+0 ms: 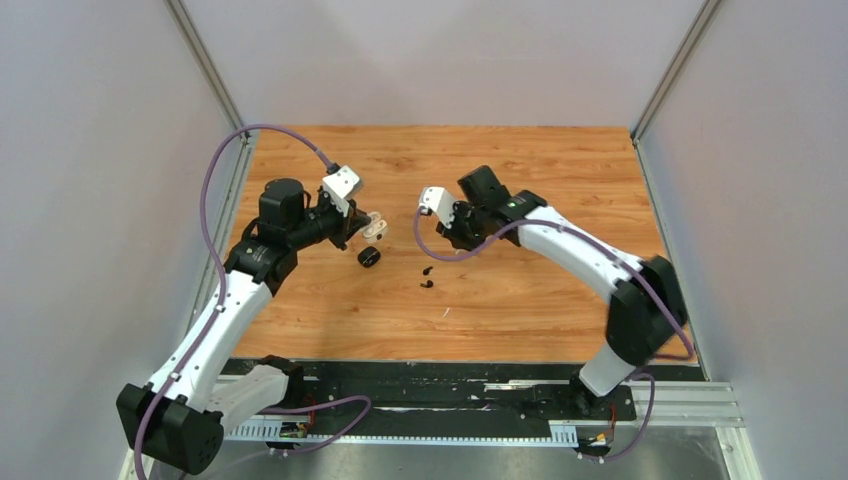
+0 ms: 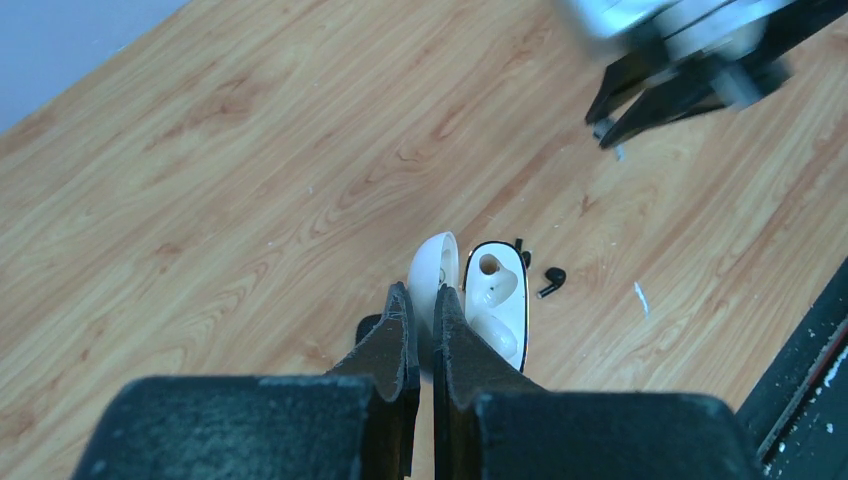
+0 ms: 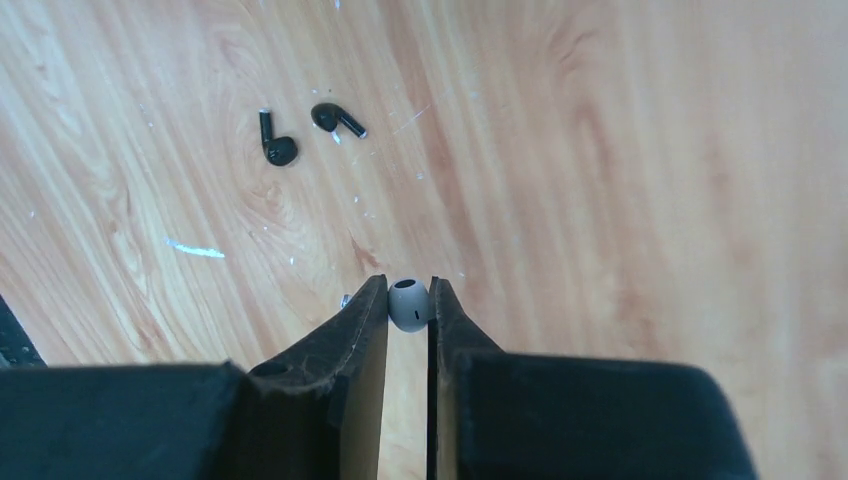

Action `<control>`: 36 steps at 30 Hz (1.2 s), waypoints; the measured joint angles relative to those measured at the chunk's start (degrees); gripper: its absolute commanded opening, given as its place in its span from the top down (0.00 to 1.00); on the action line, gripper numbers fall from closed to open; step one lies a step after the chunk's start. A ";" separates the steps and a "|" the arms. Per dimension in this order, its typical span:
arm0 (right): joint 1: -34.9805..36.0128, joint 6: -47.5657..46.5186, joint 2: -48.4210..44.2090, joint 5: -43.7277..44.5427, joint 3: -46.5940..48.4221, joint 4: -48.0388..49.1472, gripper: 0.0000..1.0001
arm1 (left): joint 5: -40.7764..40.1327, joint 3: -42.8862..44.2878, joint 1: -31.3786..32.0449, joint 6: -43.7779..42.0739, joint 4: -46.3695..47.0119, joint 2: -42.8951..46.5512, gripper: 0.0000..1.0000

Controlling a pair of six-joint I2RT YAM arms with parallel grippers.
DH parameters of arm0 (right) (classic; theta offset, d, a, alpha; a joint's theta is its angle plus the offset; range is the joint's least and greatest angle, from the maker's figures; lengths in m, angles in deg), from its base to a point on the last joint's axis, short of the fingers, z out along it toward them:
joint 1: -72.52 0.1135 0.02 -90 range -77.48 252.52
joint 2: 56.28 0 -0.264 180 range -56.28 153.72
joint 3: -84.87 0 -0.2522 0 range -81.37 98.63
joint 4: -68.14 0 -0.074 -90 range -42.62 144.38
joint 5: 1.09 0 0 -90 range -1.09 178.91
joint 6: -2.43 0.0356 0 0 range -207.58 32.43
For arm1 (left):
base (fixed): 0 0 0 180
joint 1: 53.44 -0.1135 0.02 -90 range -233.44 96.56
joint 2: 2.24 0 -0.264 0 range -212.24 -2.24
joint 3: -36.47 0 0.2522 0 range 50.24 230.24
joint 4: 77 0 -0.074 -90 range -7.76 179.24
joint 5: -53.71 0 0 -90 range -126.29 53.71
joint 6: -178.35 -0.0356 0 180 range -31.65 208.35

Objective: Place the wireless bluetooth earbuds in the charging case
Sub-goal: Insert the right earbud into the right side groove of the charging case.

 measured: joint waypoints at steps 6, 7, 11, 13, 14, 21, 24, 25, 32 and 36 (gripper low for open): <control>0.44 -10.05 -23.98 -2.51 -11.39 13.57 1.00 | 2.75 0.74 1.46 -1.75 0.39 -1.95 1.00; 0.76 -11.93 -27.43 -2.93 -13.09 17.51 1.00 | 3.04 1.14 2.03 -2.14 0.39 -2.19 1.00; 3.39 -19.17 -35.65 -4.57 -18.67 32.52 1.00 | 4.61 2.89 4.76 -4.00 1.07 -2.93 1.00; 5.27 -22.38 -36.83 -5.49 -20.90 39.36 1.00 | 5.44 3.37 6.10 -4.90 1.68 -2.97 1.00; 6.38 -23.85 -36.85 -5.86 -21.92 42.32 1.00 | 5.84 3.48 6.51 -5.38 2.05 -2.97 1.00; 10.84 -29.94 -34.88 -7.96 -24.68 51.23 1.00 | 6.78 5.03 9.29 -6.86 2.23 -4.00 1.00; 11.32 -31.50 -33.94 -9.09 -24.79 53.11 1.00 | 6.86 6.27 10.01 -6.51 2.51 -4.94 1.00; 11.32 -31.98 -33.68 -9.46 -24.79 53.35 1.00 | 6.82 7.06 10.21 -6.03 2.58 -5.51 1.00; 11.32 -35.95 -33.14 -10.34 -24.79 53.29 1.00 | 6.47 10.73 10.32 -2.86 3.08 -7.50 1.00; 11.32 -37.09 -32.98 -10.34 -24.79 53.24 1.00 | 6.47 10.99 10.32 -2.21 3.43 -7.50 1.00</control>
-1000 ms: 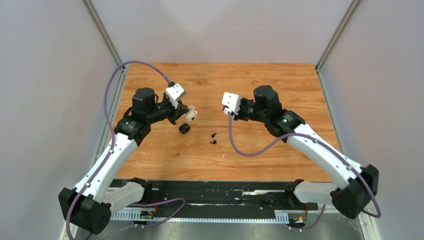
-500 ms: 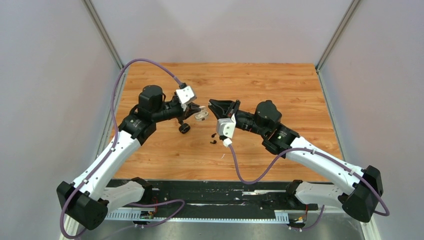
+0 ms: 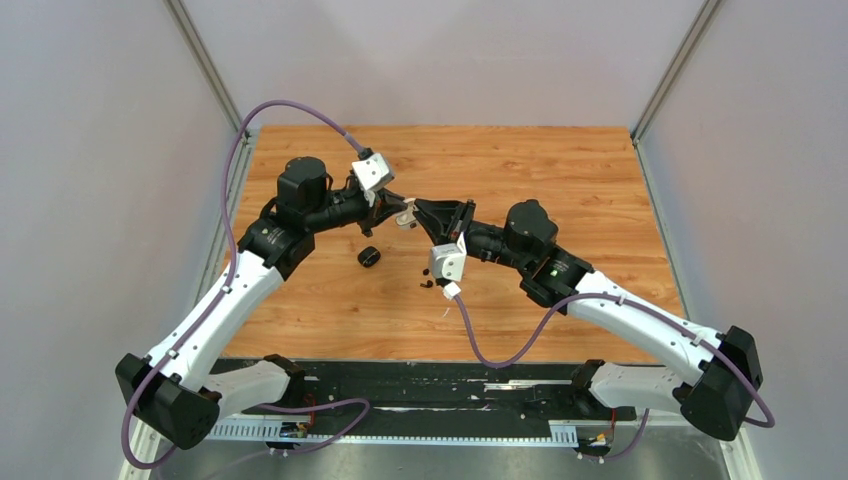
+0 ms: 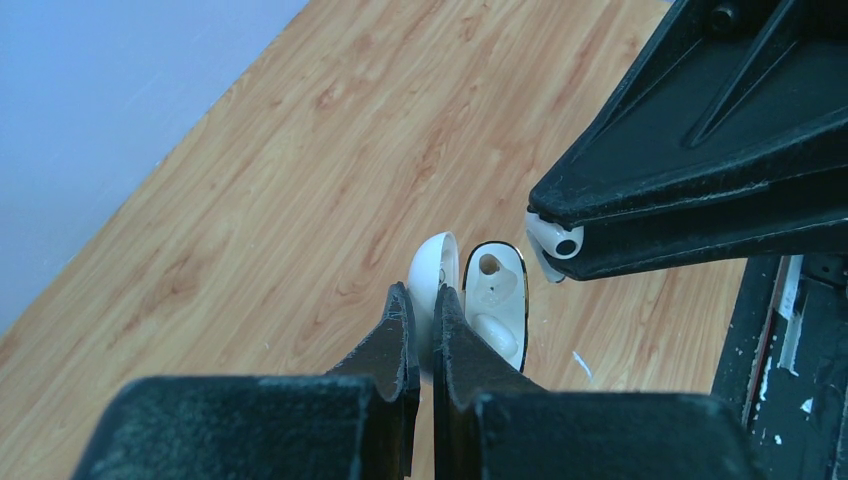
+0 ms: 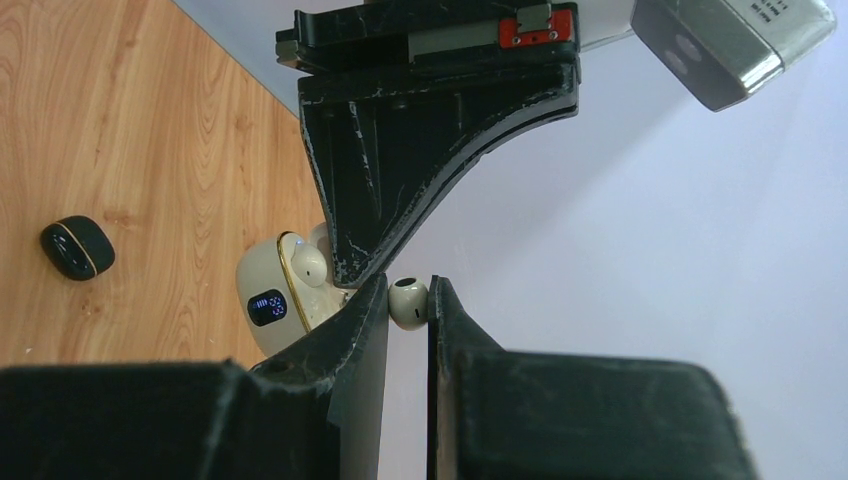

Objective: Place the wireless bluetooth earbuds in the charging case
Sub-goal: Insert the right earbud into the right side groove of the charging case.

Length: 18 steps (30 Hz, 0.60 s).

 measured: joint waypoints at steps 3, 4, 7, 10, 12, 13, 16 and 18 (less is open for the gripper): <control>0.00 -0.46 0.37 0.00 0.00 -0.20 1.00 | 0.02 0.02 0.00 0.59 0.00 0.00 1.00; 0.00 -0.68 0.63 0.02 0.00 -0.31 1.00 | 0.02 0.02 0.00 0.83 0.00 0.00 1.00; 0.00 -1.11 1.44 0.24 0.00 -0.61 1.00 | 0.04 0.04 0.00 1.14 0.00 0.00 1.00; 0.00 -1.46 1.97 0.55 0.00 -1.22 1.00 | 0.07 0.04 0.00 1.20 0.00 0.00 1.00; 0.00 -1.70 2.03 0.70 0.00 -1.66 1.00 | 0.09 0.04 0.00 1.18 0.00 0.00 1.00; 0.00 -1.81 2.05 0.83 0.00 -1.70 1.00 | 0.11 0.04 0.00 1.18 0.00 0.00 1.00; 0.00 -2.38 2.14 1.11 0.00 -1.73 1.00 | 0.26 0.04 0.00 1.16 0.00 0.00 1.00; 0.00 -2.84 2.32 1.53 0.00 -1.73 1.00 | 0.35 0.04 0.00 1.14 0.00 0.00 1.00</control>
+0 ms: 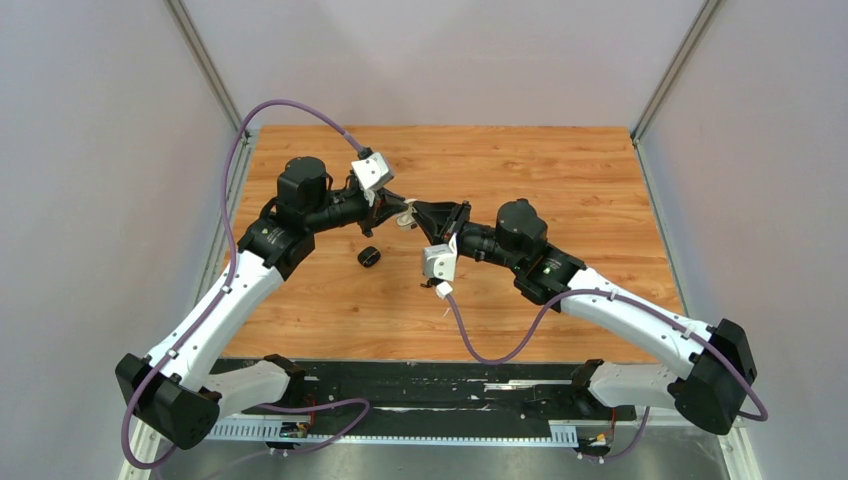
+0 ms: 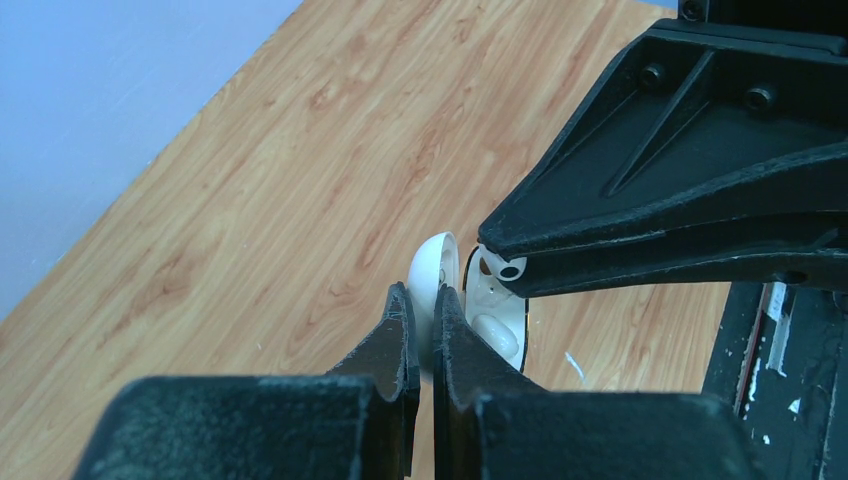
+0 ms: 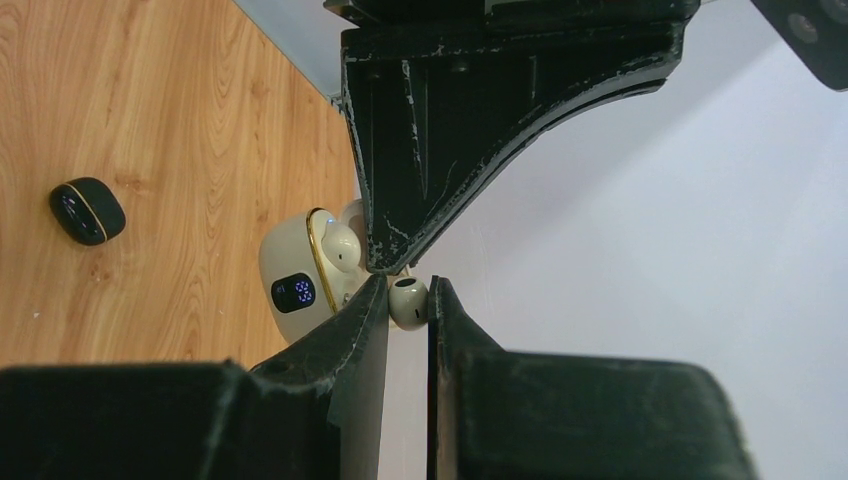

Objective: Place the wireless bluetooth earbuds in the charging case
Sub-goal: Insert the right earbud into the right side groove of the charging case.

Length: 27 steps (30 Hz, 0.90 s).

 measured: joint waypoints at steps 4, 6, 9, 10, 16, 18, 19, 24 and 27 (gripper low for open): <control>0.00 -0.55 0.26 0.85 0.00 -0.07 1.00 | 0.26 0.00 0.00 -0.13 0.00 0.00 1.00; 0.00 -0.87 0.33 1.38 0.00 -0.22 1.00 | 0.37 0.00 0.00 -0.17 0.00 0.00 1.00; 0.11 -1.46 0.33 1.95 0.00 -0.35 1.00 | 0.37 0.00 0.00 -0.20 -0.02 0.00 1.00; 0.17 -1.66 0.33 2.08 0.00 -0.39 1.00 | 0.37 0.00 0.00 -0.20 -0.02 0.00 1.00; 0.22 -2.95 0.33 2.51 0.00 -0.76 1.00 | 0.33 0.00 0.00 -0.26 -0.02 0.00 1.00; 0.24 -3.28 0.33 2.56 0.00 -0.79 1.00 | 0.31 0.00 0.00 -0.26 -0.02 0.00 1.00; 0.24 -3.43 0.33 2.58 0.00 -0.79 1.00 | 0.31 0.00 0.00 -0.31 -0.02 0.00 1.00; 0.24 -4.13 0.33 3.08 0.02 -0.79 1.00 | 0.13 0.00 0.00 -0.35 -0.07 0.00 1.00; 0.24 -4.52 0.33 3.48 0.07 -0.94 1.00 | 0.07 0.00 0.00 -0.35 -0.07 0.00 1.00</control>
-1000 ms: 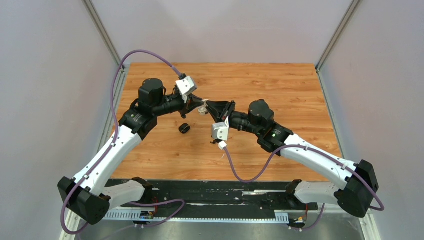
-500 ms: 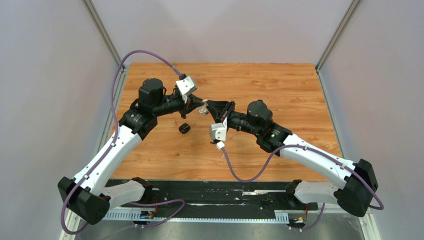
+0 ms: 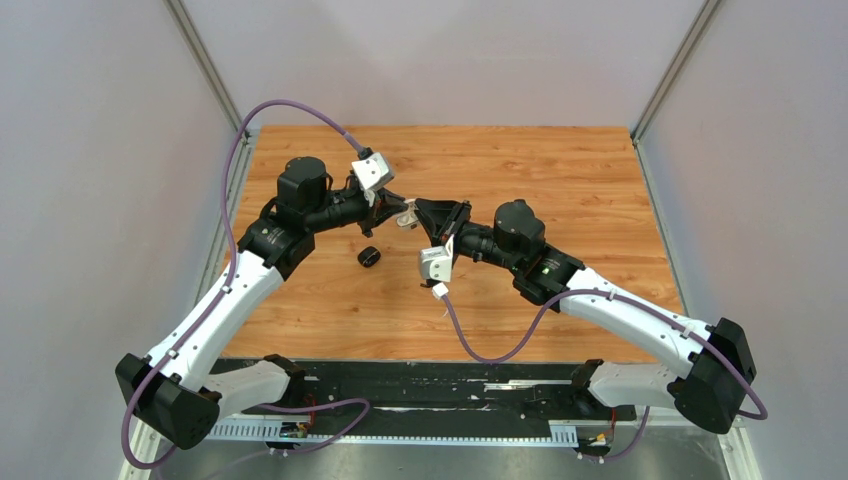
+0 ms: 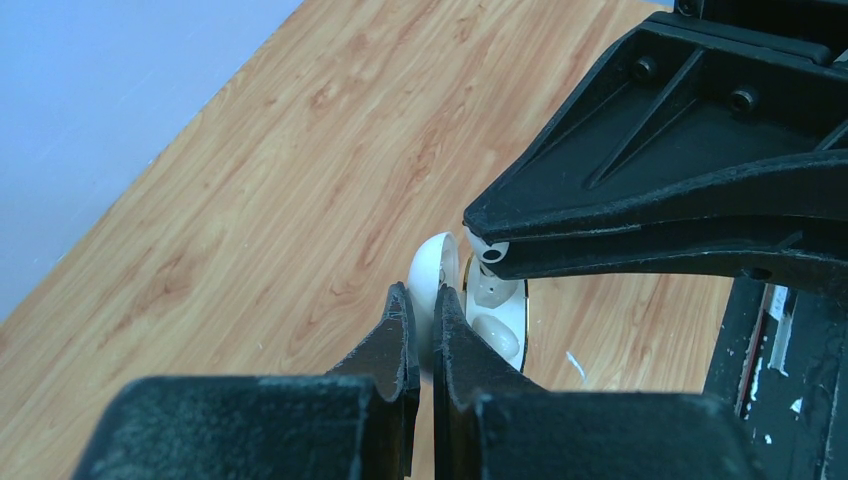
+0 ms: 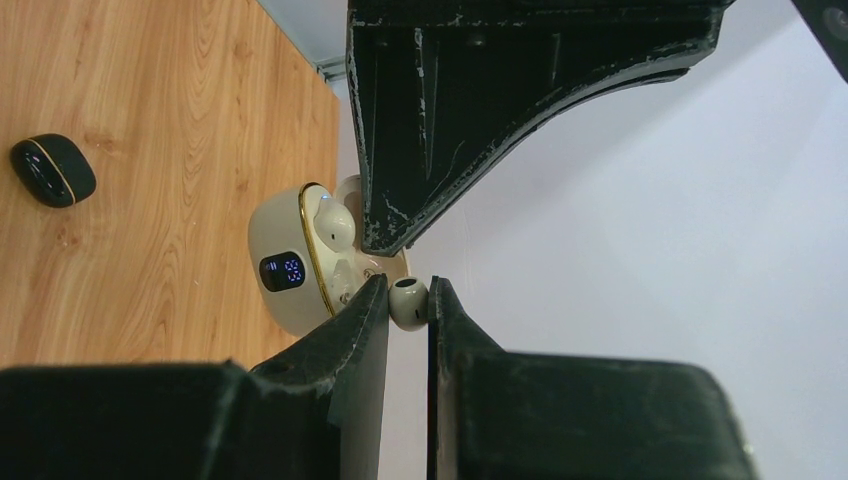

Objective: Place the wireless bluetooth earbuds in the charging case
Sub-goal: Insert the right earbud into the right side groove of the charging case.

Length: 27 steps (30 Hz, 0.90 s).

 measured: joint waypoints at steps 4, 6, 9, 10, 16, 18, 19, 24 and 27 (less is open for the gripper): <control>0.00 -0.68 0.00 0.28 0.15 -0.72 1.00 | -0.26 0.00 0.00 0.00 0.00 0.00 1.00; 0.00 -1.07 0.04 0.46 0.37 -1.16 1.00 | -0.42 0.00 0.00 0.00 0.00 0.00 1.00; 0.00 -1.68 0.07 0.57 0.39 -1.55 1.00 | -0.68 0.00 0.00 0.00 -0.07 0.00 1.00; 0.00 -1.95 0.09 0.57 0.46 -1.70 1.00 | -0.76 0.00 0.02 0.00 -0.09 0.00 1.00; 0.02 -4.00 0.13 0.48 0.70 -2.64 1.00 | -1.03 0.00 0.22 0.07 -0.13 0.00 1.00; 0.09 -4.98 0.15 0.48 0.72 -2.89 1.00 | -1.16 0.00 0.22 0.11 -0.17 0.00 1.00; 0.09 -5.53 0.17 0.48 0.72 -2.99 1.00 | -1.25 0.00 0.22 0.17 -0.17 0.00 1.00; 0.13 -7.96 0.68 0.39 1.07 -3.69 0.98 | -1.86 0.00 0.22 0.48 -0.24 -0.04 1.00; 0.13 -8.92 0.87 0.22 1.46 -4.68 0.98 | -2.19 0.00 0.24 0.87 -0.42 -0.26 1.00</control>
